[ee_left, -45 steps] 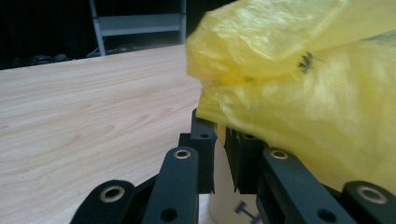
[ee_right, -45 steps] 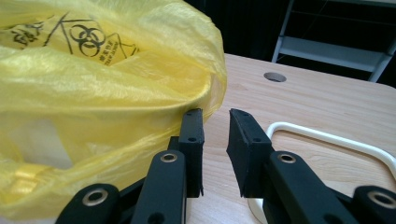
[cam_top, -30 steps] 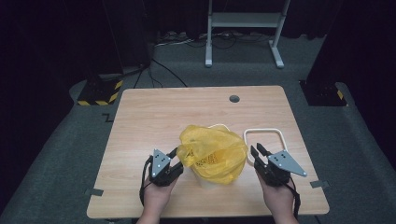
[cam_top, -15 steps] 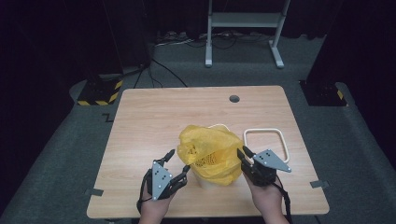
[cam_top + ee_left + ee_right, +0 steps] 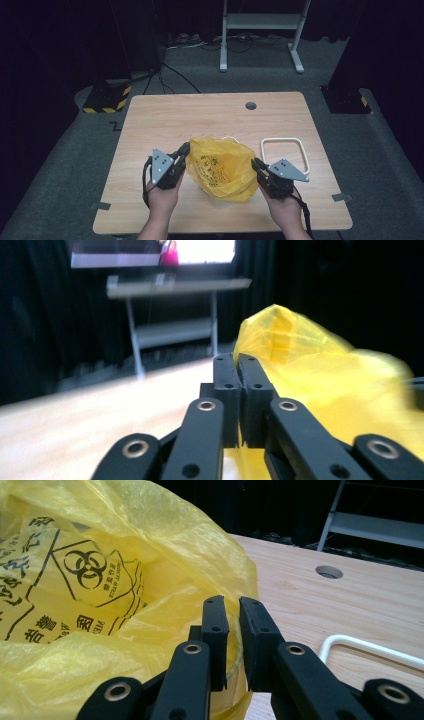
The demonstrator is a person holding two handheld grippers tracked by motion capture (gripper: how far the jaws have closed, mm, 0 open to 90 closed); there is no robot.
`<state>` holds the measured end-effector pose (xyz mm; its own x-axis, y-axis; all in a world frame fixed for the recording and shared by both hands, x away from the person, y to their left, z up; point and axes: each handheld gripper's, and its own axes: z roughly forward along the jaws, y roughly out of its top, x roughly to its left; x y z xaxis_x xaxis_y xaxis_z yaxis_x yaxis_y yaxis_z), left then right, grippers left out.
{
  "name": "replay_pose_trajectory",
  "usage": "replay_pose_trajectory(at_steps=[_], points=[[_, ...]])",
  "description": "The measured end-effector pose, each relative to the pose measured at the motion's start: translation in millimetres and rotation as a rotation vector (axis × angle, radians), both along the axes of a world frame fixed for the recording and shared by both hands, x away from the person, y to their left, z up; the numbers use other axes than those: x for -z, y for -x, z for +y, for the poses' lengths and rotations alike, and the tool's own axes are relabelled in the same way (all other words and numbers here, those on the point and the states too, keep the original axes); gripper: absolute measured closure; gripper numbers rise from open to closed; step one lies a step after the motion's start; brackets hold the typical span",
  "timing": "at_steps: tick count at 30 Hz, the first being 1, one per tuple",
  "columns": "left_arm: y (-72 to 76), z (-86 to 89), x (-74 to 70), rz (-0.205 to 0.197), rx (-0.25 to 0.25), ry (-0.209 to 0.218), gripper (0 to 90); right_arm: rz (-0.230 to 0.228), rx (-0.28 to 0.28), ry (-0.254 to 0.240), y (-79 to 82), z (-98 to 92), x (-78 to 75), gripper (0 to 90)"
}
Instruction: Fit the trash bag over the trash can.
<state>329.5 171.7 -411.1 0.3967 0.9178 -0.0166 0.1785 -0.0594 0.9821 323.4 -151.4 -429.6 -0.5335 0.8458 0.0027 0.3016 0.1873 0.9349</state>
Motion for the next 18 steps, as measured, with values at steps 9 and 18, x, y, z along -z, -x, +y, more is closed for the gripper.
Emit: replay_pose_trajectory(at_steps=[9, 18], points=[[-34.0, -0.7, 42.0, 0.176, 0.06, -0.036, 89.3, -0.004, -0.004, -0.001, -1.5, -0.2, 0.4, 81.5], [-26.3, -5.1, 43.0, 0.164, 0.094, -0.053, 86.8, -0.032, 0.038, -0.029, 37.1, -30.0, -0.4, 78.4]])
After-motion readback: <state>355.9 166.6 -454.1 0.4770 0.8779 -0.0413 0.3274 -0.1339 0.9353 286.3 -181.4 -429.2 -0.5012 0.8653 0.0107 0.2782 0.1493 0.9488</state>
